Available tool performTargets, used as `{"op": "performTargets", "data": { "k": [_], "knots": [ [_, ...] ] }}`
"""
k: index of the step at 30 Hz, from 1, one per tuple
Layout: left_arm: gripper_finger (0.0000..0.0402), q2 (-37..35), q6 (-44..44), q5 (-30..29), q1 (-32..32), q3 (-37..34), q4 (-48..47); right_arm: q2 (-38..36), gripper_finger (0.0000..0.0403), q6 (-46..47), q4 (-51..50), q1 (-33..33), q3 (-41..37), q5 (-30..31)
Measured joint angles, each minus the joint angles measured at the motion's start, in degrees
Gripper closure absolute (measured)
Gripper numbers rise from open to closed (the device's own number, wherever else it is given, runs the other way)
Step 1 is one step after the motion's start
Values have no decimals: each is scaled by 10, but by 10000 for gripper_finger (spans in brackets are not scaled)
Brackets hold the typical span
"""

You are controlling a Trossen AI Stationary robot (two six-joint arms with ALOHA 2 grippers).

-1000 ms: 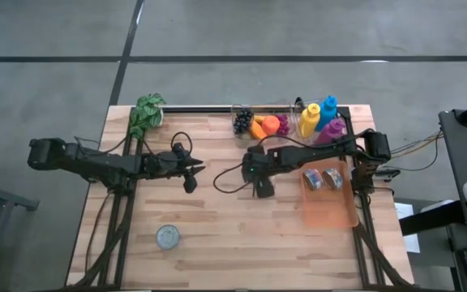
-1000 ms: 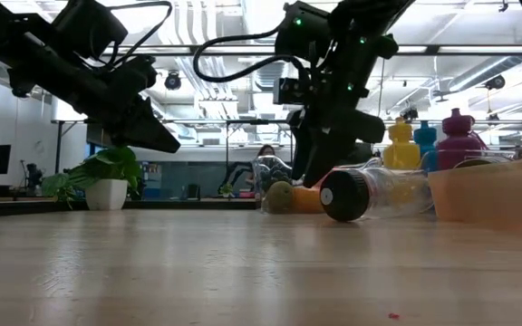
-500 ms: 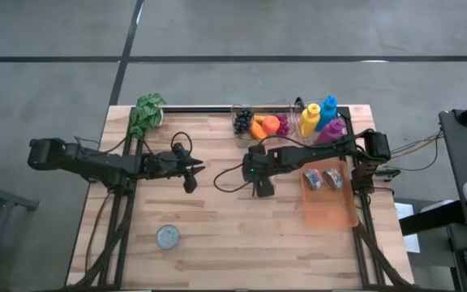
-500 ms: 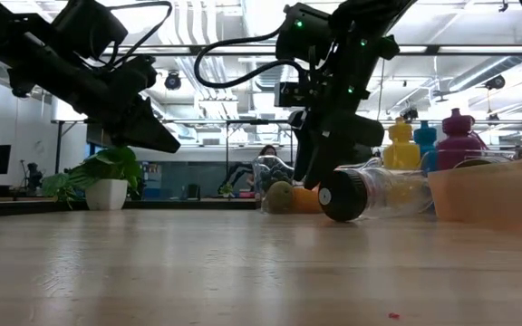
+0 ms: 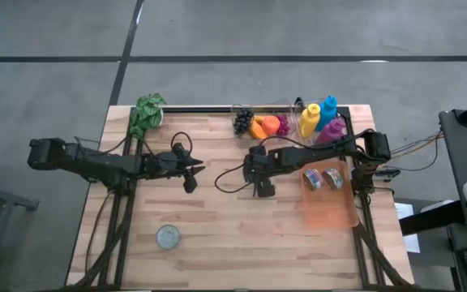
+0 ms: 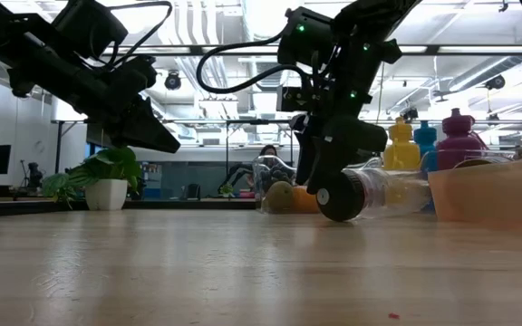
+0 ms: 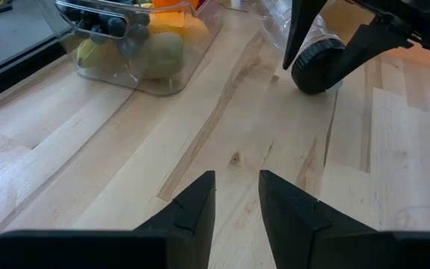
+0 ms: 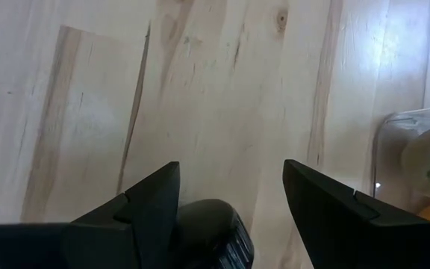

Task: Pick & Place Food Item
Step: Put the black water bottle into the right transparent bin

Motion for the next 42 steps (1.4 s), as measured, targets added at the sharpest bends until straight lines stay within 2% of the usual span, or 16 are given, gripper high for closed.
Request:
{"op": "performTargets", "data": {
  "k": [12, 22, 30, 42],
  "knots": [
    [293, 0, 0, 0, 0, 0, 0, -1, 170, -41, -6, 2, 20, -1],
    [293, 0, 0, 0, 0, 0, 0, -4, 170, -75, -130, 27, 65, -10],
    [293, 0, 0, 0, 0, 0, 0, -4, 170, -100, -131, 71, 56, -14],
    [293, 0, 0, 0, 0, 0, 0, 30, 170, -129, -102, 71, 43, -7]
  ]
}}
